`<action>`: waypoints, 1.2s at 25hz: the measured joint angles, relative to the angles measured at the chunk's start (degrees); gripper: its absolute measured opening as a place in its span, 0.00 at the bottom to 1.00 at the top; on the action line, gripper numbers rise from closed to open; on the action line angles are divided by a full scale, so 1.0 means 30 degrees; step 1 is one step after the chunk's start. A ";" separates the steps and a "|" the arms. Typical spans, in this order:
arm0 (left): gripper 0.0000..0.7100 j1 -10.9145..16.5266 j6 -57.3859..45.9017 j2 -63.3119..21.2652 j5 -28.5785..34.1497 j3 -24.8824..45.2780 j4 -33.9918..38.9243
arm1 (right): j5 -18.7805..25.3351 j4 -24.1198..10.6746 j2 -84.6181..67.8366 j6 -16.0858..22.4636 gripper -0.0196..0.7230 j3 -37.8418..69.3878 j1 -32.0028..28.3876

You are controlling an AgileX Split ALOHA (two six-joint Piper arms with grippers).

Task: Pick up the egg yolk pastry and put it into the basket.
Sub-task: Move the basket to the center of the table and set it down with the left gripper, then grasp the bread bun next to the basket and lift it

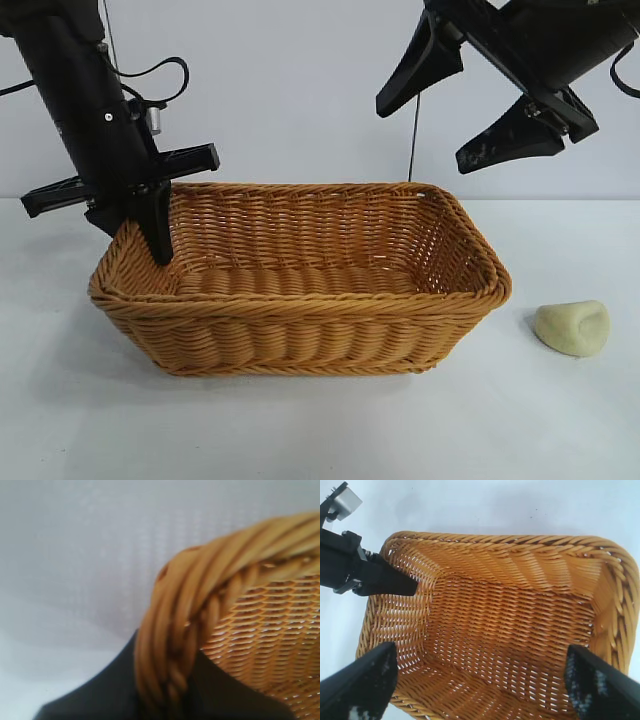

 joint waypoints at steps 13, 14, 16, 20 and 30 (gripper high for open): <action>0.21 0.0017 0.0566 0.1489 -0.0956 -0.0023 0.0285 | 0.0021 0.0000 0.0000 0.0015 0.87 0.0000 0.0000; 0.22 0.0017 0.0583 0.1489 -0.0956 -0.0023 0.0332 | 0.0021 0.0000 0.0000 0.0015 0.87 0.0000 0.0000; 0.35 0.0017 0.0584 0.1515 -0.0872 -0.0023 0.0525 | 0.0021 0.0000 0.0000 0.0015 0.87 0.0000 0.0000; 0.82 0.0017 0.0329 0.1531 -0.0830 -0.0023 0.0648 | 0.0021 0.0000 0.0000 0.0015 0.87 0.0000 0.0000; 0.98 0.0017 0.0113 0.0260 0.0301 -0.0660 0.0835 | 0.0021 0.0000 0.0000 0.0015 0.87 0.0000 0.0000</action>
